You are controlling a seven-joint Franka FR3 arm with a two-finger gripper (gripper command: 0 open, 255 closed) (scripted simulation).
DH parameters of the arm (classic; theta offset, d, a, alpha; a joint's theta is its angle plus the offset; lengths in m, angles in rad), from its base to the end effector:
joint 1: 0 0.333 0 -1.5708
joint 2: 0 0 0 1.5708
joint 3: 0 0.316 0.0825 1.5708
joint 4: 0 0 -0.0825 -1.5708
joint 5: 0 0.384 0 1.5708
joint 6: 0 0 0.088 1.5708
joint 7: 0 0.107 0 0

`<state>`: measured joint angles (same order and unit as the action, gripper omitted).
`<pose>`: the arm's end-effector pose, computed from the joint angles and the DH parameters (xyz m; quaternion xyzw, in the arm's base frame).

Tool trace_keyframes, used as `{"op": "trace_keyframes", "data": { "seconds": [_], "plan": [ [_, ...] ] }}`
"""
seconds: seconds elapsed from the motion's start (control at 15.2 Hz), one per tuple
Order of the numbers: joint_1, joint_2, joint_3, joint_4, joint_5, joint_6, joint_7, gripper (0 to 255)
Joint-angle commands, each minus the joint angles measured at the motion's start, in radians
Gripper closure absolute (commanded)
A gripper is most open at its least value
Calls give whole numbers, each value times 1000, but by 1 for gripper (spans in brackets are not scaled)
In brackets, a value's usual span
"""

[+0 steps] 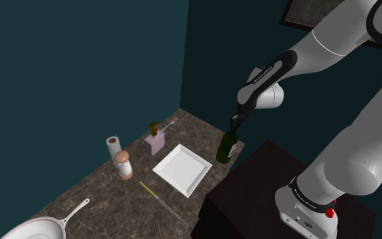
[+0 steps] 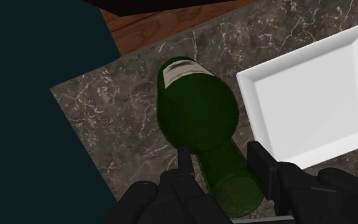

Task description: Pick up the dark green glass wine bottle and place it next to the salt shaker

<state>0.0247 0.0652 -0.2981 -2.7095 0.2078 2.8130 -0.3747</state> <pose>0.3906 -0.1221 0.2116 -0.9984 0.0465 -0.0286 0.0178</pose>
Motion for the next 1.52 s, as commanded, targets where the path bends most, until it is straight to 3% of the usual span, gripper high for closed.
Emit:
{"op": "trace_keyframes", "data": {
  "seconds": [0.0,0.66,1.45],
  "plan": [
    [0,0,0,0,0,-1,1,255],
    [-17,-172,-18,0,-174,-160,131,255],
    [-47,-340,6,41,-254,-363,197,255]
  ]
}}
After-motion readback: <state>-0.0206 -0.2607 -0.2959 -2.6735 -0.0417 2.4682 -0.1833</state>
